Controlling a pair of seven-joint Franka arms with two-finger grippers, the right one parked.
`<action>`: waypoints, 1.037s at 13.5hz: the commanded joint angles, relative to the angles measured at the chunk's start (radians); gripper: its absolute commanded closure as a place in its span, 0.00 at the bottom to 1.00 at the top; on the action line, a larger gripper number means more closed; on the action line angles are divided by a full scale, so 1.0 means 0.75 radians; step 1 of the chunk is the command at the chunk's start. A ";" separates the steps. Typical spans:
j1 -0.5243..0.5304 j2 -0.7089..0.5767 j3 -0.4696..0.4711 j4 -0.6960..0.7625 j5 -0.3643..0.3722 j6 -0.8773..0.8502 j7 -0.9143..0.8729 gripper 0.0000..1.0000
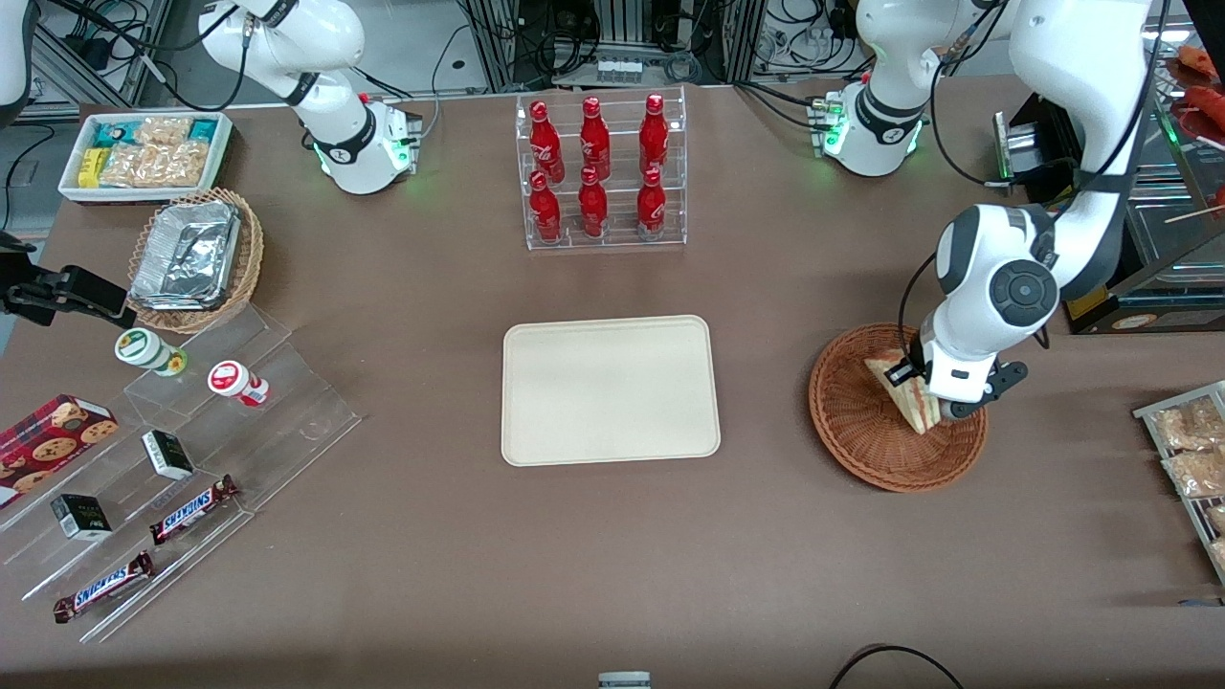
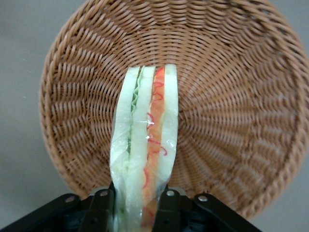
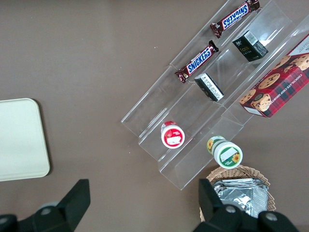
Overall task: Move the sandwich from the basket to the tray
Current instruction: 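Lift the sandwich and carry it over the cream tray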
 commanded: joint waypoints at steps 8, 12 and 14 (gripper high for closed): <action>-0.109 0.205 -0.315 0.422 -0.016 -0.218 -0.057 1.00; -0.381 0.456 -0.311 0.698 0.007 -0.220 -0.222 1.00; -0.477 0.544 -0.305 0.796 0.009 -0.218 -0.270 1.00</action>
